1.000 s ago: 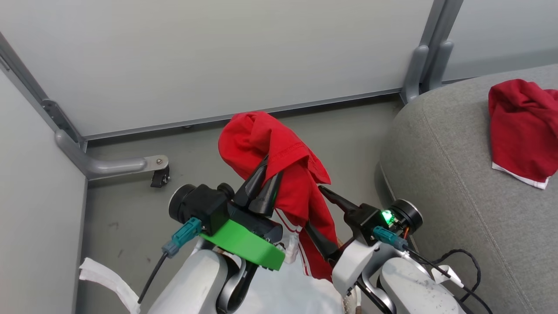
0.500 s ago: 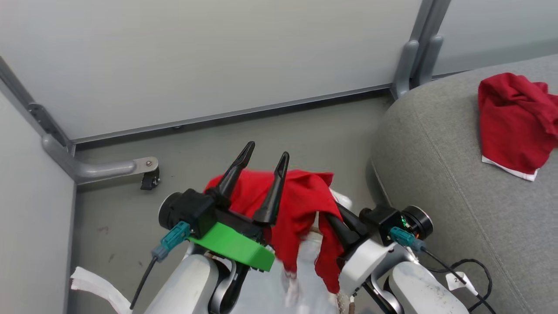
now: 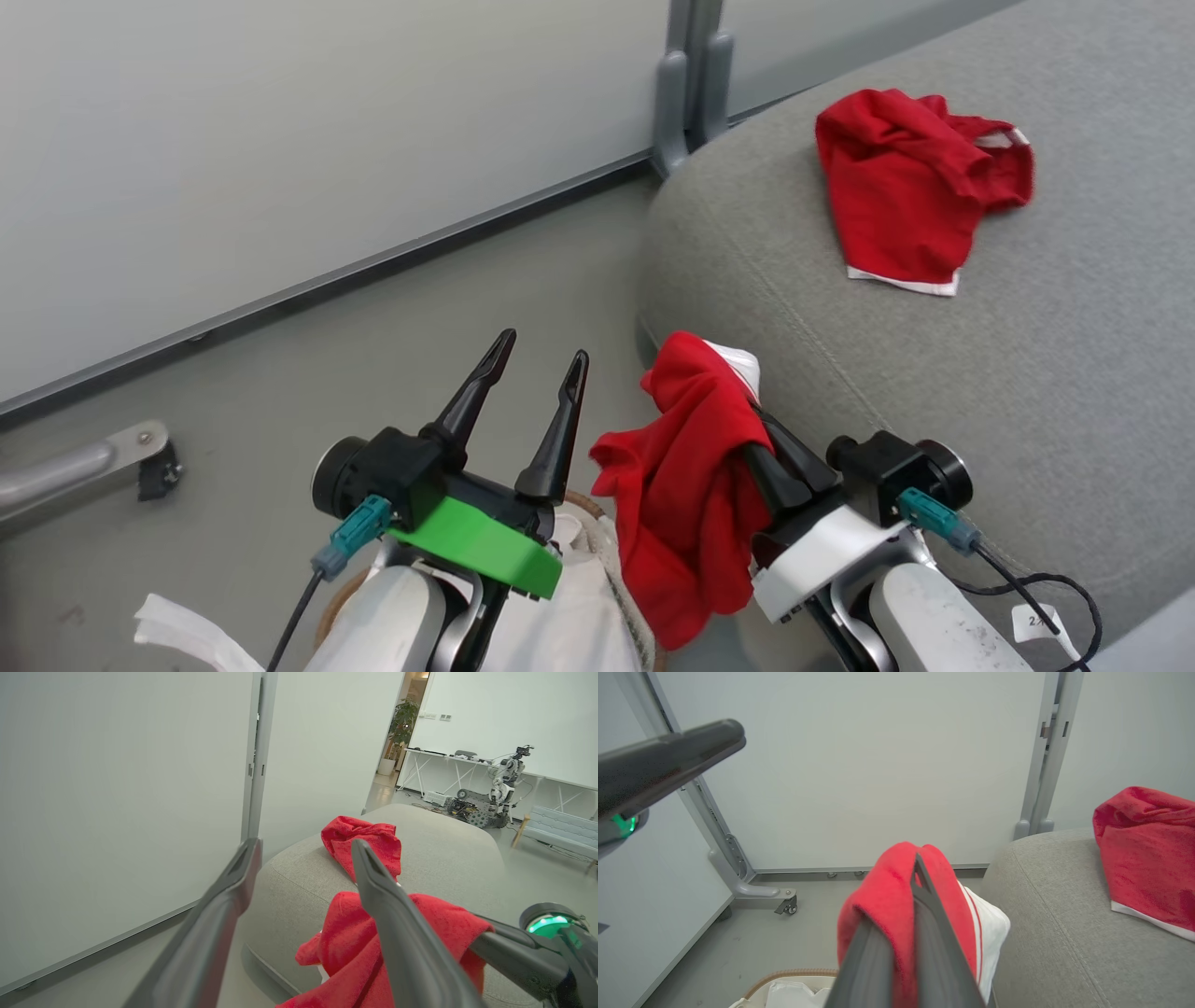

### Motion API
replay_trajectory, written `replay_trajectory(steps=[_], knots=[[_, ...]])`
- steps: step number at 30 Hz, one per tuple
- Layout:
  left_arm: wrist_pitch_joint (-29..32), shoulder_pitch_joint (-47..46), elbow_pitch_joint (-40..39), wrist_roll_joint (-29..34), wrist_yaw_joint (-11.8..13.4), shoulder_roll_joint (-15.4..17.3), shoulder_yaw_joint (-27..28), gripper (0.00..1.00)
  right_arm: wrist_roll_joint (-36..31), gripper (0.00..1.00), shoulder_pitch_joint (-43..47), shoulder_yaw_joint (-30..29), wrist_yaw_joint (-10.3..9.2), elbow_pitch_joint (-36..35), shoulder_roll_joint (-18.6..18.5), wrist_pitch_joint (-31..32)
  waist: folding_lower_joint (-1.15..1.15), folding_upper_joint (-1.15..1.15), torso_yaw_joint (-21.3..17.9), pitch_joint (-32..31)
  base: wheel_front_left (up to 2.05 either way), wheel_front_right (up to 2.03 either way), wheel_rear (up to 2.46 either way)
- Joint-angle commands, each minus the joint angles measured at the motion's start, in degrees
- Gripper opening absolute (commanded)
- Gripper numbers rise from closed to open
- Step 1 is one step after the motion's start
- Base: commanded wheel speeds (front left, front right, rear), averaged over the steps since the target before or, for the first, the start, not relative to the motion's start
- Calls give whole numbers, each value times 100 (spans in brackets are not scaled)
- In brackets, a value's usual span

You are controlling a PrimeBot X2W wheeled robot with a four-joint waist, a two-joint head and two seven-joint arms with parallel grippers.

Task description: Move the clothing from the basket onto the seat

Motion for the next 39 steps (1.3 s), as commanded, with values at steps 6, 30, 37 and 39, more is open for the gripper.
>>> replay_trajectory(steps=[6, 30, 37, 39], knots=[[4, -69, 89, 65, -20, 77, -213, 100, -25, 0, 179, -485, -6, -332, -13, -28, 0, 0, -1362, 444, 0, 0, 0], [4, -462, 135, -115, -20, 954, -614, 100, -798, 0, -3535, -1027, -7, -427, -2321, -27, 0, 0, -1445, 1816, 2, 2, 2], [4, -659, -34, -26, -20, 1151, -587, 100, -1156, 0, -4749, -1579, -8, 669, -2775, 14, 0, 0, -1040, 2322, 0, 0, 0], [4, -708, -63, -27, -20, 1201, -597, 100, -1278, 0, -4911, -1822, -8, 922, -2770, 24, 0, 0, -915, 2474, 0, 0, 0]])
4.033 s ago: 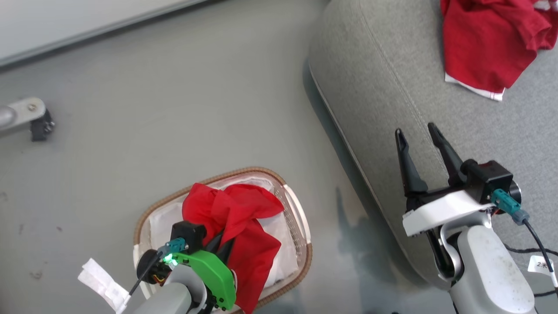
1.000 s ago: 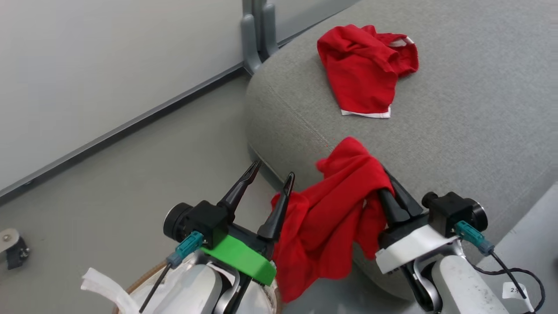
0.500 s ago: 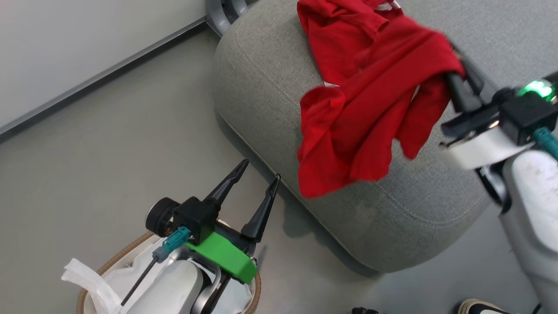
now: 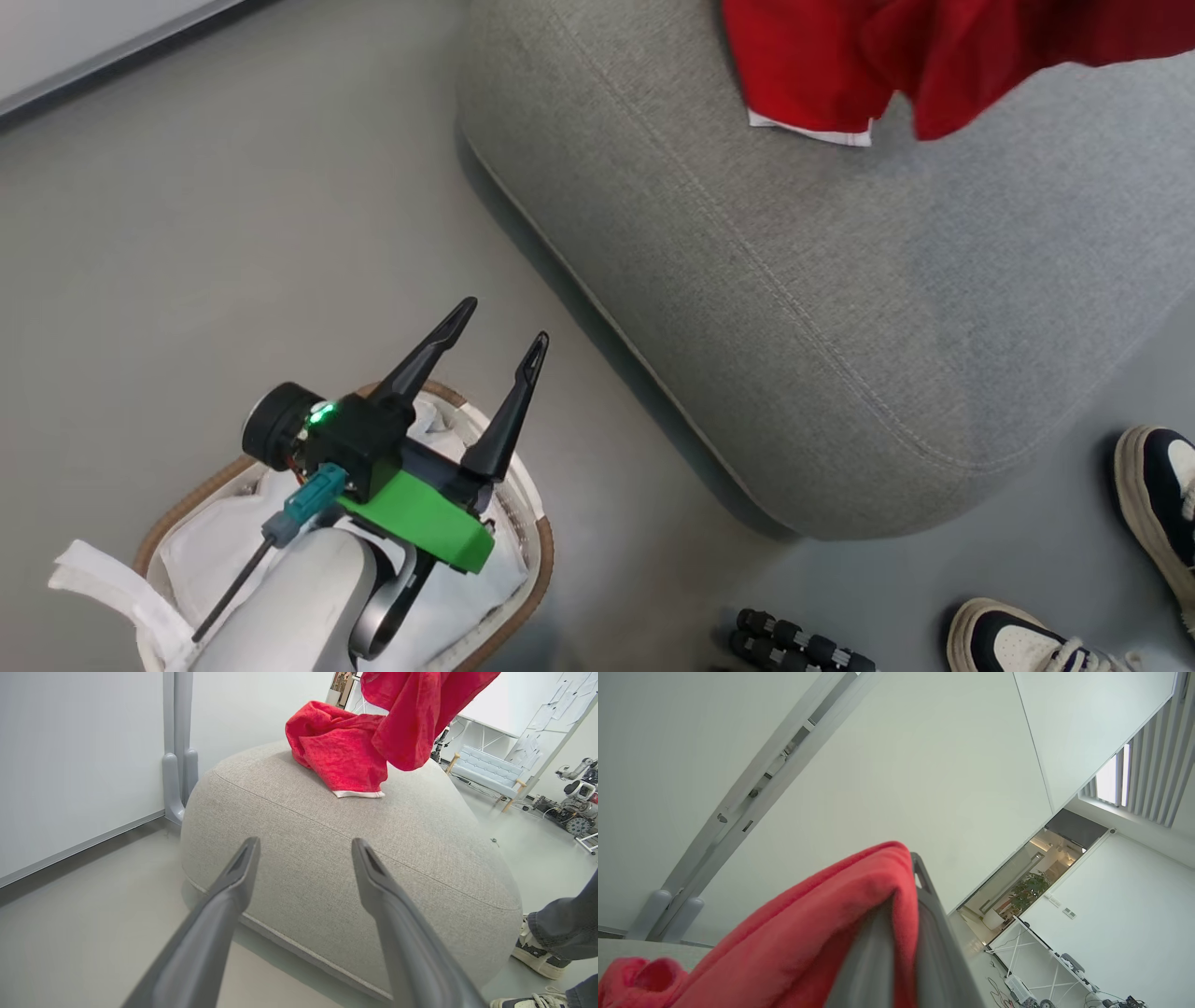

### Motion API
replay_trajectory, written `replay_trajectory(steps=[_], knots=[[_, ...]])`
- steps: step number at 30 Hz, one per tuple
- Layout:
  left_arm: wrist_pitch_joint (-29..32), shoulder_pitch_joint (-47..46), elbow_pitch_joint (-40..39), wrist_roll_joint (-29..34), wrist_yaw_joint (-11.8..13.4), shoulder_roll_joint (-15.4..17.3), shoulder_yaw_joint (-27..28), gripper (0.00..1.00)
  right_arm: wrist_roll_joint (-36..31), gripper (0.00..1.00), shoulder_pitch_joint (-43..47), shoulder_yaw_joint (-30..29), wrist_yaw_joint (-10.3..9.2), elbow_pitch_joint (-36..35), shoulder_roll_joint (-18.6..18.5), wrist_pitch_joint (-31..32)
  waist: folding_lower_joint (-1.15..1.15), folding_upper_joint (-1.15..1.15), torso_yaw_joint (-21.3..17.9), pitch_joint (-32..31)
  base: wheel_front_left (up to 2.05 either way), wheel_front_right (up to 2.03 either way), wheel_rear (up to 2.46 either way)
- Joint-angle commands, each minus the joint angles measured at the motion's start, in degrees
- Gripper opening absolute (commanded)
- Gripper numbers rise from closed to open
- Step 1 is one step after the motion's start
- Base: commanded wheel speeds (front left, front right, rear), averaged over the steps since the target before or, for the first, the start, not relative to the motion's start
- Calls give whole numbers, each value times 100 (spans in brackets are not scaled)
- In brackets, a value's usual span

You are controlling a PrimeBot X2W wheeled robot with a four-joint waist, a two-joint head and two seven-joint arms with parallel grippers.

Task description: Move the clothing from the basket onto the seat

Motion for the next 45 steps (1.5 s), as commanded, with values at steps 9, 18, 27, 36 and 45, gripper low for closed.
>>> replay_trajectory(steps=[9, 18, 27, 36, 45], knots=[[6, -430, -116, -24, -20, 259, -104, 100, -549, 0, 80, -566, -10, 1043, 499, -26, -1, 0, 790, 936, 0, 0, 0], [5, -540, -81, -77, -20, 287, 9, 100, -855, 100, 699, -1255, -10, 1867, 1138, -53, -1, 0, 1044, 1048, 0, 0, 0], [5, -278, 141, -91, -20, 75, 263, 100, -727, 100, 2118, -1809, -10, 1429, 1447, -57, -1, 0, 1090, 569, 0, 0, 0], [5, 144, 374, 48, -20, -178, 768, 100, -534, 100, 3379, -1688, -10, 634, 1848, -58, -1, 0, 1242, -74, 0, 0, 0], [5, 653, 606, 555, -20, -578, 1646, 100, -231, 100, 3890, -982, -9, -81, 2341, -58, -1, 0, 1737, -699, 0, 0, 0]])
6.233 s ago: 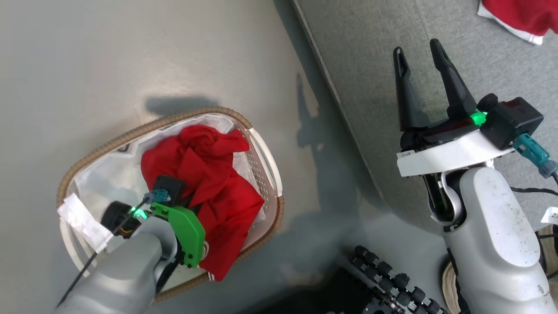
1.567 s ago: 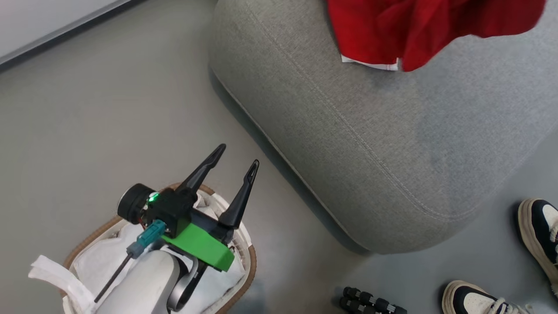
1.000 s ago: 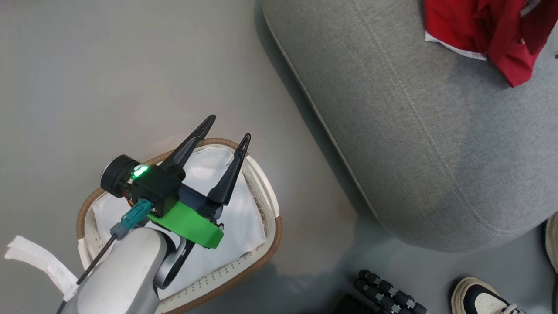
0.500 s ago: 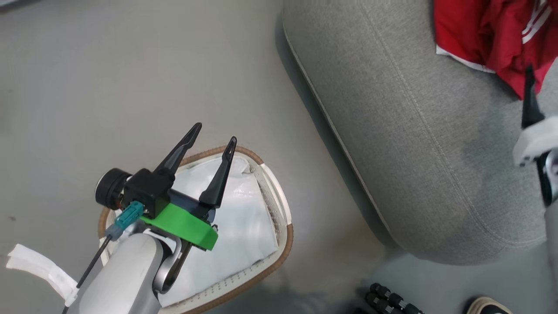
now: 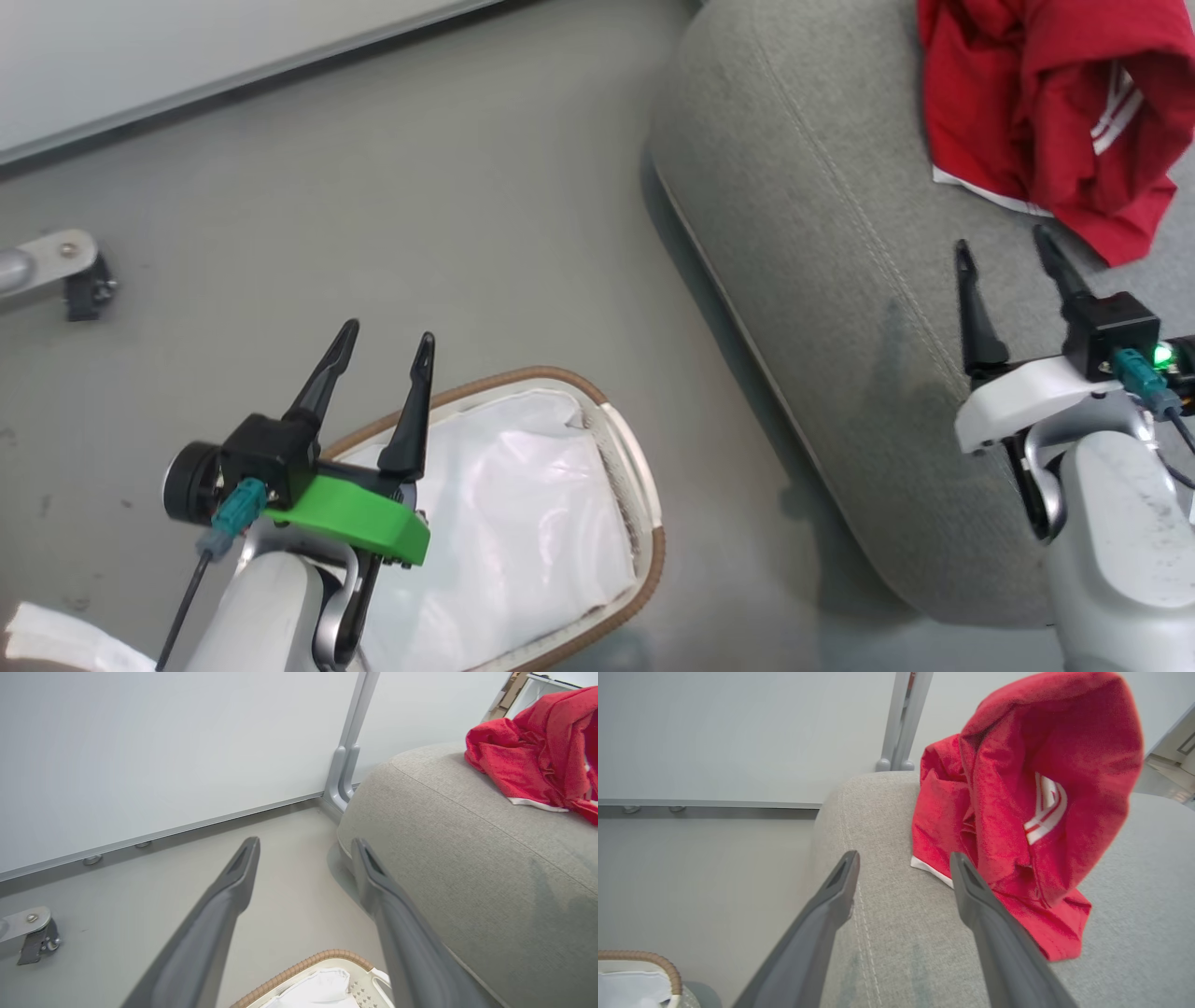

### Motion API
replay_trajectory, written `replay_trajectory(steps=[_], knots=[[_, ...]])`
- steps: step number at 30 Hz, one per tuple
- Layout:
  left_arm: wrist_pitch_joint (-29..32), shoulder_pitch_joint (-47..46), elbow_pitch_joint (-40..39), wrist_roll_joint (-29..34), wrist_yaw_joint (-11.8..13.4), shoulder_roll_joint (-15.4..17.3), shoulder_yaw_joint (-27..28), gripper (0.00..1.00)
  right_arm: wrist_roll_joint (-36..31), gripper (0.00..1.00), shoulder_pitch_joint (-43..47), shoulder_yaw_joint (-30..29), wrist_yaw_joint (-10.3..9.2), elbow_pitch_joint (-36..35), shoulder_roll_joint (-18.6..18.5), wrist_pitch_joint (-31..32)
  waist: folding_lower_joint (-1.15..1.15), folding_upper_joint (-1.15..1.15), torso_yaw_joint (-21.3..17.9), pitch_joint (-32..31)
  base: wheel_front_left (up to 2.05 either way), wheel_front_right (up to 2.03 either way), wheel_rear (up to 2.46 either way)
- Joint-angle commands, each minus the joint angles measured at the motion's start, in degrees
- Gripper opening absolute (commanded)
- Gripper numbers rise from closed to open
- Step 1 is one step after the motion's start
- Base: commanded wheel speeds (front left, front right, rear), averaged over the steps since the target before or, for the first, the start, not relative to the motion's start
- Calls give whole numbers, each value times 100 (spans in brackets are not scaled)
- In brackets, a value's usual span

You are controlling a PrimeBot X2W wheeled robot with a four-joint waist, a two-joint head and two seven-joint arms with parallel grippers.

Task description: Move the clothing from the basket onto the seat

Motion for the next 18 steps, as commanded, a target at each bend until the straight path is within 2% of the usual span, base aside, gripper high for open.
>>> replay_trajectory(steps=[1, 9, 18], knots=[[6, 142, 49, 133, -20, -76, 139, 100, 99, 100, 77, 96, -8, -92, 42, -26, 0, 0, 396, -376, 0, 0, 0], [5, 531, 65, 541, -20, -355, 864, 100, 335, 100, 266, 524, -8, -409, 371, -27, 0, 0, 902, -808, 0, 0, 0], [6, 948, 266, 859, -20, -628, 1668, 100, 699, 100, 684, 658, -8, -534, 422, -27, 0, 0, 1316, -1296, 0, 0, 0]])
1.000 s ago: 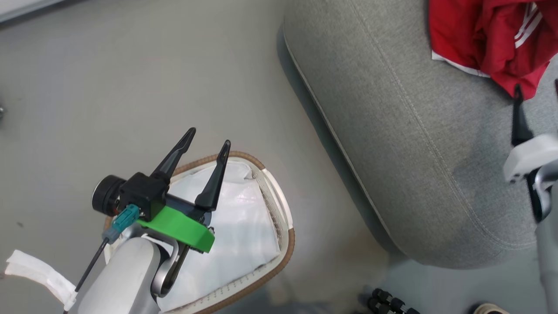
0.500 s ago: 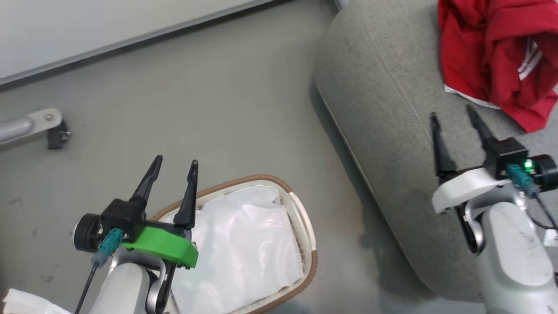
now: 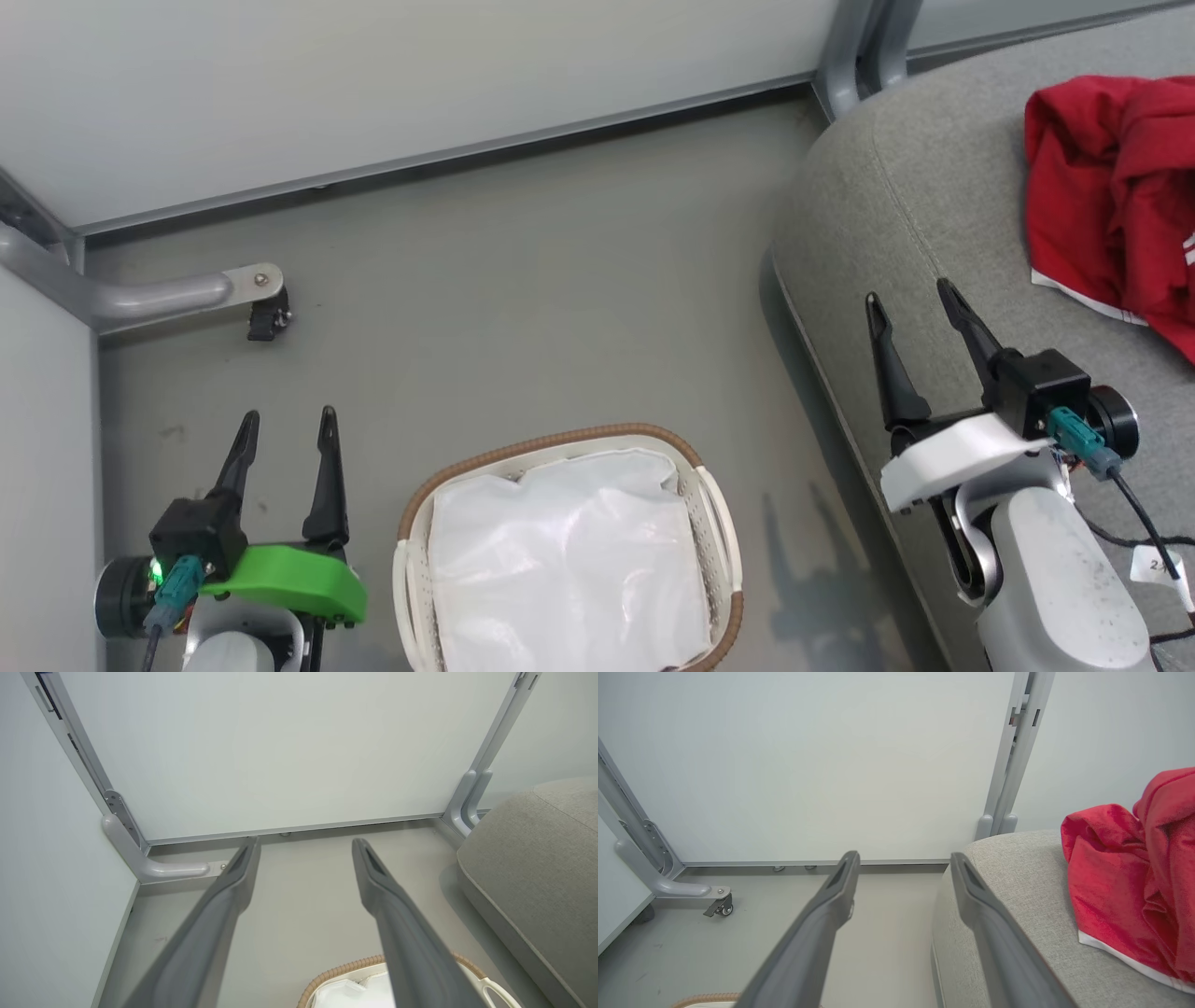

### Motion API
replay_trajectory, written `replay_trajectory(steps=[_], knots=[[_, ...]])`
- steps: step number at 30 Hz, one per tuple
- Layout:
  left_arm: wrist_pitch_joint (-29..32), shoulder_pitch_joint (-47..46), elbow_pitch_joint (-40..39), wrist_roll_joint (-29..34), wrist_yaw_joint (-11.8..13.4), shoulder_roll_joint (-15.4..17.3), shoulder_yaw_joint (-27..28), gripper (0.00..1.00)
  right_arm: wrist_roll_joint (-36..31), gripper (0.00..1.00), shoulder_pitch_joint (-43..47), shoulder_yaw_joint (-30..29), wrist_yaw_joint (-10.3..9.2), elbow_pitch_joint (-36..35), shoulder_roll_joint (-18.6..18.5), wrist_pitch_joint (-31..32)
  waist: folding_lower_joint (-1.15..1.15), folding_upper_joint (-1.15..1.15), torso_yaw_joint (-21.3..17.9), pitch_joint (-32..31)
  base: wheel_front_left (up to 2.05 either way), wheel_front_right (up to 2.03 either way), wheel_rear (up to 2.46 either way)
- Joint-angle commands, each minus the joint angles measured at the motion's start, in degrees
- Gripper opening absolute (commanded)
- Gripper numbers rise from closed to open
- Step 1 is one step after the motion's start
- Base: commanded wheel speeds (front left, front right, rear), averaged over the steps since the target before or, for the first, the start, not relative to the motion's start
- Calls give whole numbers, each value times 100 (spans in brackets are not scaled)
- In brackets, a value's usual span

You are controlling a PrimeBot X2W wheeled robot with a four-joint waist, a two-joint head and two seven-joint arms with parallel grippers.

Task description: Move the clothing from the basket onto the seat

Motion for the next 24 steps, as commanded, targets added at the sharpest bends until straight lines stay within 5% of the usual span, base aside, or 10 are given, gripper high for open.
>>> replay_trajectory(steps=[1, 17, 18, 24], knots=[[5, 145, 68, 24, -20, -51, 106, 100, 73, 100, 177, -16, -8, -25, -25, -27, 0, 0, 310, -346, 0, 0, 0], [6, 737, 244, -241, -20, -215, 327, 100, 368, 100, 1007, -69, -8, 84, -21, -27, 0, 0, 444, -898, 0, 0, 0], [0, 684, 257, -241, 0, -225, 310, 0, 354, 0, 956, -55, 0, 77, 1, 0, 0, 0, 422, -866, 0, 0, 0], [74, 702, 425, -469, 1, -268, 308, 0, 590, 0, 1041, -92, 0, 272, 40, 104, 0, 0, 429, -887, 0, 0, 0]])
